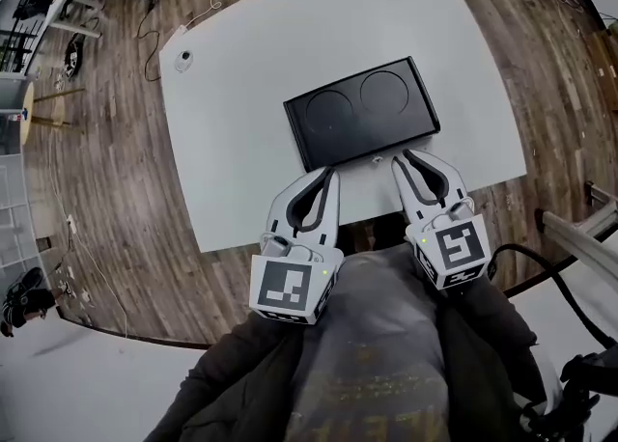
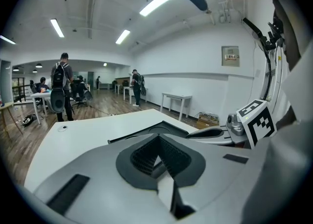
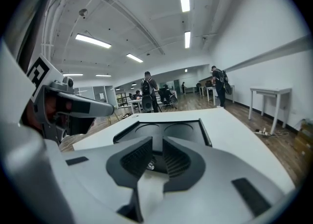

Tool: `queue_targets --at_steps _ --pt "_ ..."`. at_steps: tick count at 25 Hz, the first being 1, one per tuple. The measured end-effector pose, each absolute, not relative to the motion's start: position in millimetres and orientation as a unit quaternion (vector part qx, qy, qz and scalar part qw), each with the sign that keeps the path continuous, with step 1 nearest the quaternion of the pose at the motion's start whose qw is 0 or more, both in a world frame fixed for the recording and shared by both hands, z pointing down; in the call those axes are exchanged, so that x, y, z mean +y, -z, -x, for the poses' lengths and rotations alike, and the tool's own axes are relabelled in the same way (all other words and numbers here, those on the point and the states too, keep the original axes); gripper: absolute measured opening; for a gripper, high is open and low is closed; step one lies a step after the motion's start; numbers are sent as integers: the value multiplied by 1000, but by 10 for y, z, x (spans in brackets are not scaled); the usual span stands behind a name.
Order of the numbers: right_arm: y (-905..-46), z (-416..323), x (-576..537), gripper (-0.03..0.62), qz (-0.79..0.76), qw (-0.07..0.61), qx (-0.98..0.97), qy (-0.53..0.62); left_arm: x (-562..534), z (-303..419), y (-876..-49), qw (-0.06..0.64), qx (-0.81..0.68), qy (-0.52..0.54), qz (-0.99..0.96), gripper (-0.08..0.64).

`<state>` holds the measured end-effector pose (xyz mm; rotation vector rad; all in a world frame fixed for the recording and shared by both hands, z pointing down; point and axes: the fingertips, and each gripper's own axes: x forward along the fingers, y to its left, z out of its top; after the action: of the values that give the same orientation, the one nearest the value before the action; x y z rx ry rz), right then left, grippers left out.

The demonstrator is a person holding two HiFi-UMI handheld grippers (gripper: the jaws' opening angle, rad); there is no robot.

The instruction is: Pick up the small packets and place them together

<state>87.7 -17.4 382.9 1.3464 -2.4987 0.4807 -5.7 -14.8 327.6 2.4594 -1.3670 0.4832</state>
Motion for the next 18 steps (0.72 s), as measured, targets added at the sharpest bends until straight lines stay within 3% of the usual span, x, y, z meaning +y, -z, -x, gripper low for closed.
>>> queue_targets --at_steps 18 --pt "-4394 -618 -174 87 -499 225 -813 -198 -282 353 -3424 156 -434 -173 -870 2"
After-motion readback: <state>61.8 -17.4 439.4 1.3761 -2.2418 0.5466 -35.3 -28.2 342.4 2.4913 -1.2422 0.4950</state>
